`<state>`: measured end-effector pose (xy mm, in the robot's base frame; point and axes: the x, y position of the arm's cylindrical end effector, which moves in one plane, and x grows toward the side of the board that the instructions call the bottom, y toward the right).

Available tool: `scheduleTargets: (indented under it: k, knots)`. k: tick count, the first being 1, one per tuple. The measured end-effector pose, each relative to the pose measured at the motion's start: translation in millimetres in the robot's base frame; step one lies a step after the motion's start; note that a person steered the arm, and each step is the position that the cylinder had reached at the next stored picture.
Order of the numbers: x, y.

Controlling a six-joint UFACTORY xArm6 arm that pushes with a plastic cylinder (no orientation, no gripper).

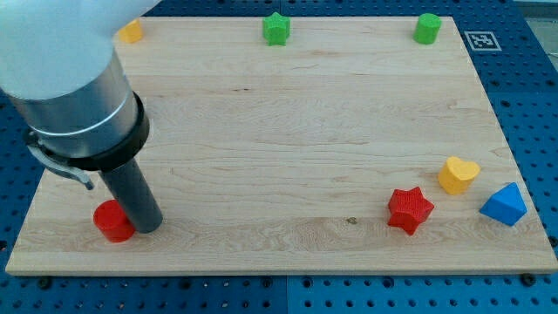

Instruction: Push the red circle to the bottom left of the board

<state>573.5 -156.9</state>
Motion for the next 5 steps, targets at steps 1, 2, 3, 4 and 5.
scheduleTargets:
  k: [1,2,3,4,5]
  knots:
    - [1.4,-1.4]
    - [1.5,-3.0]
    - [1.5,-3.6]
    - [1.5,-13.0]
    - [1.5,-25.9]
